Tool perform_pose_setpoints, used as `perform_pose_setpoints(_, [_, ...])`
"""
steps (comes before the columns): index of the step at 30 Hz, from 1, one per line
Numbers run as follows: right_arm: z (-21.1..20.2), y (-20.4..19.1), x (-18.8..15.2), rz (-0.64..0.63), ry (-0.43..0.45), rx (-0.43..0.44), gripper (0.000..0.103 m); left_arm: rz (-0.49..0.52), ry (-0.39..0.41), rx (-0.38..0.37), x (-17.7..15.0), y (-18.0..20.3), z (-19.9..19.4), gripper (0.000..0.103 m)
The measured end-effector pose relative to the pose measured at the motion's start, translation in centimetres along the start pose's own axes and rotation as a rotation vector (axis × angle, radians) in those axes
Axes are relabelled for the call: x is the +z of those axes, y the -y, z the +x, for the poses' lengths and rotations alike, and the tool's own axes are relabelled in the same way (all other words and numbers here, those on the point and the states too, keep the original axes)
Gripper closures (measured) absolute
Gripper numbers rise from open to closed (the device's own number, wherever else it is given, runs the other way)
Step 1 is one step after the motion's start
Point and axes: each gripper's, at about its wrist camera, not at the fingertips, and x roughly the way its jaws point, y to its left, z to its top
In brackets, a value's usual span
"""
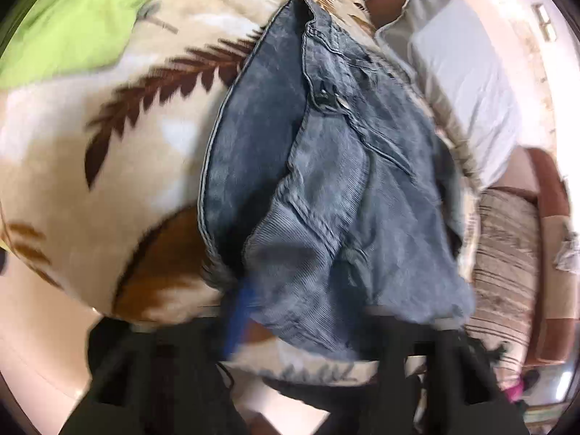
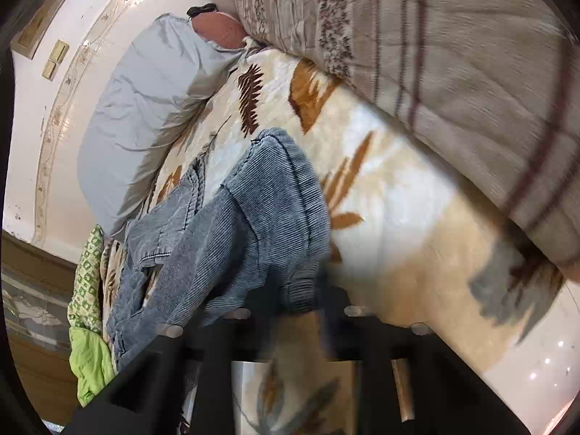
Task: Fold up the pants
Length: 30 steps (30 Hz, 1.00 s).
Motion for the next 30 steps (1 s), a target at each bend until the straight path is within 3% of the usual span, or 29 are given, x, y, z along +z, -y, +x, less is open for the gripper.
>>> perform_pose_setpoints(3, [-3.6, -1.3, 0.7, -0.053, 0.068, 0.068, 0.088, 0.054, 0.012, 0.073, 0.0, 1.2, -1.2, 0.097])
perform_pose_setpoints(6, [-8.0, -1.5, 0.9, -0.177, 0.108, 0.004, 0.088, 0.119, 0.023, 0.176, -0.7, 1.8, -1.9, 0.097])
perform_pose_setpoints(10, [-6.6, 2.7, -0.3, -0.164, 0.021, -0.138, 0.091, 0.092, -0.022, 0.265, -1.0, 0.3, -0.1, 0.097])
perform_pose_setpoints(13, [-4.1, 4.6, -1.4, -0.138, -0.042, -0.185, 0.087, 0.086, -0.031, 0.251, -0.7, 0.2, 0.0, 0.096])
perform_pose_setpoints(17, [-6.1, 3.0, -1.0, -0.178, 0.041, -0.247, 0.070, 0.230, 0.026, 0.158, -1.1, 1.9, -3.5, 0.095])
perform_pose_setpoints(19, [-7.8, 1.2, 0.2, -0.237, 0.139, -0.221, 0.047, 0.291, 0.084, 0.135, -0.5, 3.4, -5.2, 0.093])
perform_pose_setpoints(20, [-7.8, 0.5, 0.9, -0.256, 0.155, -0.199, 0.033, 0.301, 0.096, 0.127, 0.0, 4.0, -5.5, 0.087])
perform_pose_setpoints(21, [-7.0, -0.6, 2.0, -0.278, 0.142, -0.170, 0.033, 0.304, 0.100, 0.127, 0.6, 4.7, -5.2, 0.075])
perform_pose_setpoints(22, [-5.9, -1.3, 2.7, -0.291, 0.122, -0.154, 0.033, 0.301, 0.107, 0.141, 1.3, 5.3, -4.8, 0.070])
perform_pose_setpoints(27, [0.4, -3.7, 5.0, -0.338, 0.042, -0.230, 0.038, 0.286, 0.033, 0.195, 3.3, 7.7, 0.4, 0.068])
perform_pose_setpoints(28, [1.6, -4.1, 5.2, -0.355, 0.023, -0.258, 0.049, 0.293, 0.019, 0.207, 3.3, 8.1, 1.2, 0.069])
perform_pose_setpoints(29, [2.5, -4.4, 5.4, -0.372, -0.007, -0.262, 0.098, 0.308, 0.011, 0.212, 3.2, 8.6, 1.8, 0.069])
perform_pose_setpoints(30, [3.3, -5.1, 5.5, -0.405, -0.047, -0.261, 0.096, 0.322, 0.015, 0.212, 3.2, 9.1, 2.2, 0.069])
